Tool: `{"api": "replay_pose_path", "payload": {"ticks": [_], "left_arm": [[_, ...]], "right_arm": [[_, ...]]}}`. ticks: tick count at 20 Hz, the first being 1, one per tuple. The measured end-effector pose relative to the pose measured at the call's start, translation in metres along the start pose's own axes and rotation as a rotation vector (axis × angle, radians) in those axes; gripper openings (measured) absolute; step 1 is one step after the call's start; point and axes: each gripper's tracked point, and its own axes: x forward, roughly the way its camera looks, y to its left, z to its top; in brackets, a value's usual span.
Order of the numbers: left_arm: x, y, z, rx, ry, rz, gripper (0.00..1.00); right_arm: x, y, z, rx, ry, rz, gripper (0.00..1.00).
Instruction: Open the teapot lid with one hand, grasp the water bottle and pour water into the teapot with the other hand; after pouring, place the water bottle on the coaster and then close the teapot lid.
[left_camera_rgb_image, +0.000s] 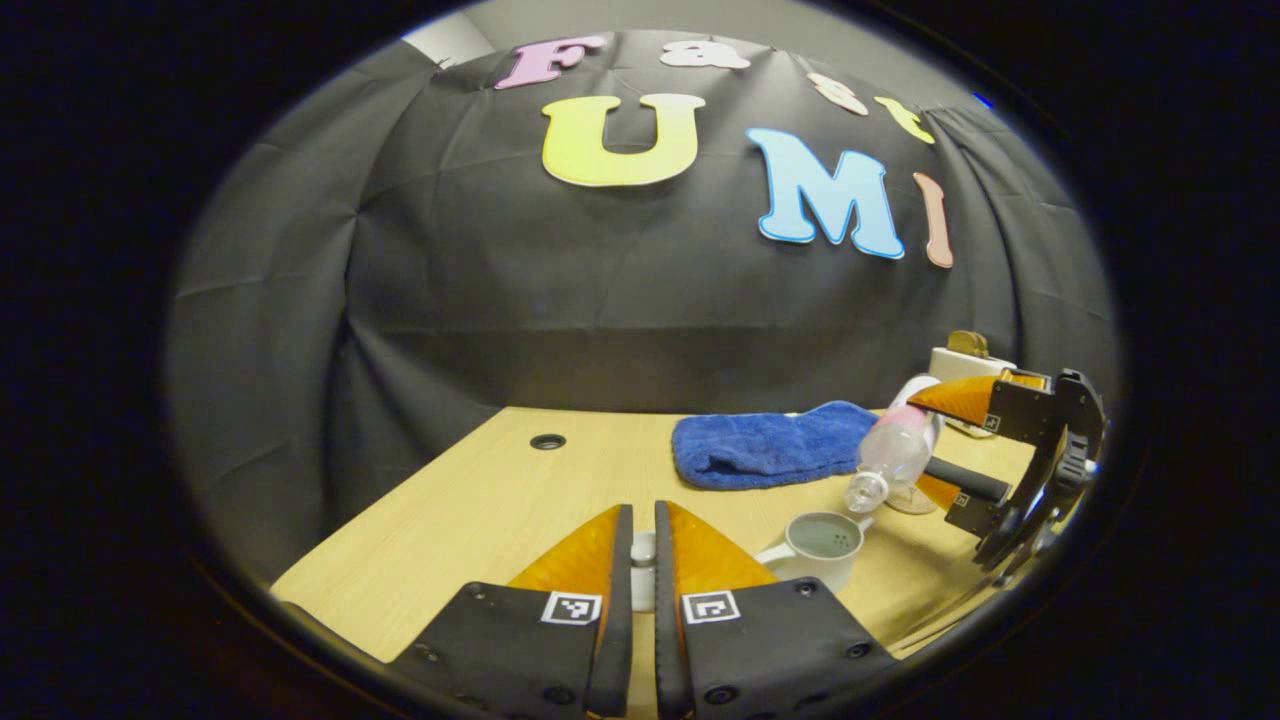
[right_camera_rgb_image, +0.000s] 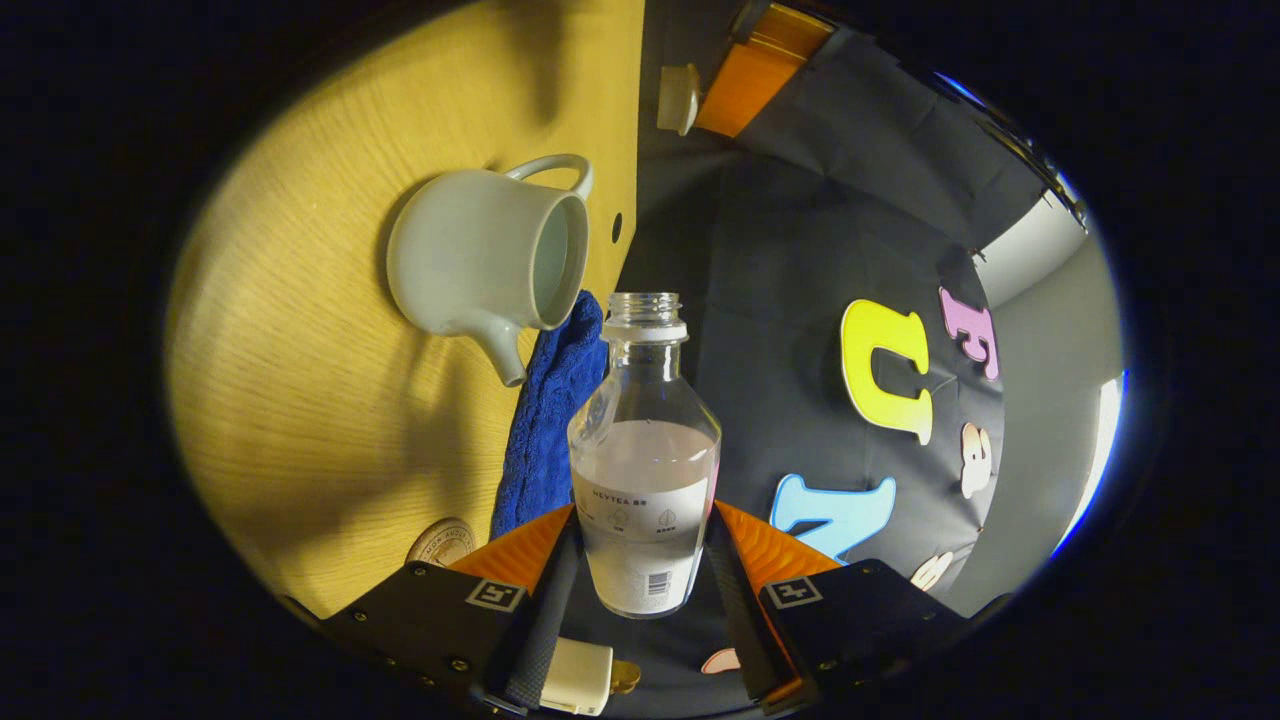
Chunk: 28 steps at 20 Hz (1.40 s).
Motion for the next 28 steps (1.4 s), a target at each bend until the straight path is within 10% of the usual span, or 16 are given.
{"api": "replay_pose_path", "payload": {"ticks": [28], "left_arm": [[0.005,-0.007,-0.008,0.010,0.024,-0.018,0.17]], "right_arm": [[0.005,-0.026,0.009,-0.271,-0.077,-0.112,0.72]]}}
